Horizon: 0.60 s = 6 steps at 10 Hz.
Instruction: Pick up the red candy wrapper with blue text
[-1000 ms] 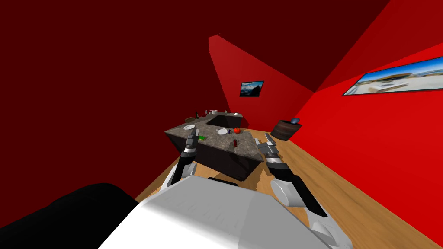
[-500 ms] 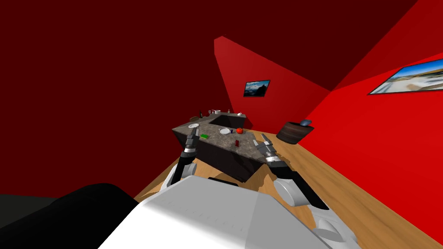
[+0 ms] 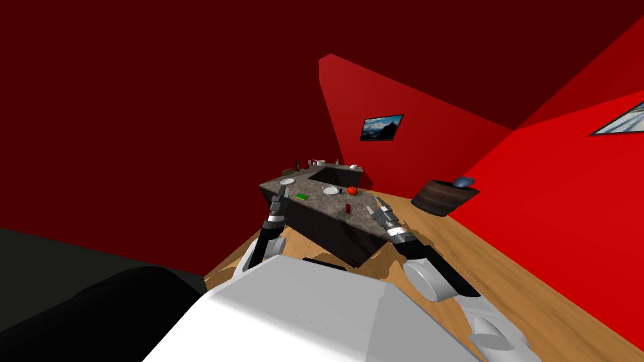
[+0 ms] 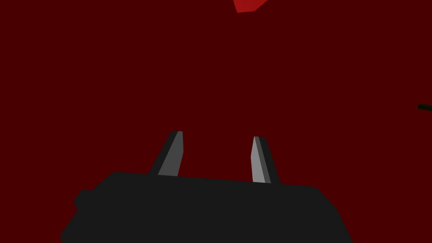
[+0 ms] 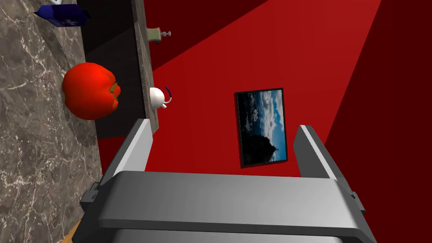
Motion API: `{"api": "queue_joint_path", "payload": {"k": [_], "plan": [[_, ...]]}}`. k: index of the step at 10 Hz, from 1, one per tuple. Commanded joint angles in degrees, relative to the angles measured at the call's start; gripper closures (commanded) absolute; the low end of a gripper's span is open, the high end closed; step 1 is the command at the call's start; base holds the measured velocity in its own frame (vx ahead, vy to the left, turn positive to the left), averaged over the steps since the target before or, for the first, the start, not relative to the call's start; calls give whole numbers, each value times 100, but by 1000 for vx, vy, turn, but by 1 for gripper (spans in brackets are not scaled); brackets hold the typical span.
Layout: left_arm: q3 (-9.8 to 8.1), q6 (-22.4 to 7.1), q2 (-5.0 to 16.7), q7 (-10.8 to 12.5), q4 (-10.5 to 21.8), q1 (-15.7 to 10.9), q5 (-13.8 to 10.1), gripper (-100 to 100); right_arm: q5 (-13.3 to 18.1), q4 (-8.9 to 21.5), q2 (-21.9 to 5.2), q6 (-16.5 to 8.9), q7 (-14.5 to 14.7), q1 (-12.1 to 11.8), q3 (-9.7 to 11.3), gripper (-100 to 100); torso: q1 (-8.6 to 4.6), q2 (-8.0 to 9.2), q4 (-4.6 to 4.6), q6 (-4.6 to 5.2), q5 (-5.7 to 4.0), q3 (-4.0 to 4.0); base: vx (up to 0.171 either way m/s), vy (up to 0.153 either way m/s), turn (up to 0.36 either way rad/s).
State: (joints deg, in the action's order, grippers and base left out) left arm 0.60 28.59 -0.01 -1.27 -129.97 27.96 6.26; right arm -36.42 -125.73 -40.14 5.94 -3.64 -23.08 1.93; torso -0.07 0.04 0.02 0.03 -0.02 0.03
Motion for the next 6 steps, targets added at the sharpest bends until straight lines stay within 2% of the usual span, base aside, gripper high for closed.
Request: {"api": "queue_joint_path", "payload": {"k": [1, 2, 3, 4, 5, 6], "plan": [[0, 0, 0, 0, 0, 0, 0, 0, -276, 86, -286, -160, 46, 8, 44, -100, 0, 0, 0, 0, 0, 0, -24, -7, 192], [0, 0, 0, 0, 0, -1, 0, 0, -276, 86, -416, -160, 46, 8, 44, -100, 1, -1, -1, -3, 0, -1, -18, -6, 119], [0, 0, 0, 0, 0, 0, 0, 0, -506, 164, -609, -299, 95, 8, 92, -100, 0, -3, -1, 1, 0, -1, -18, 0, 193], [0, 0, 0, 0, 0, 0, 0, 0, -506, 164, -743, -299, 95, 8, 92, -100, 2, -3, -1, -3, 0, -2, -13, -1, 108], [0, 0, 0, 0, 0, 0, 0, 0, -729, 243, -929, -441, 148, -2, 143, -100, 2, -4, -1, 1, 1, -2, -12, 3, 180], [0, 0, 0, 0, 0, 0, 0, 0, -729, 243, -1072, -441, 148, -2, 143, -100, 4, -6, -1, -2, 1, -3, -8, 0, 118]]}}
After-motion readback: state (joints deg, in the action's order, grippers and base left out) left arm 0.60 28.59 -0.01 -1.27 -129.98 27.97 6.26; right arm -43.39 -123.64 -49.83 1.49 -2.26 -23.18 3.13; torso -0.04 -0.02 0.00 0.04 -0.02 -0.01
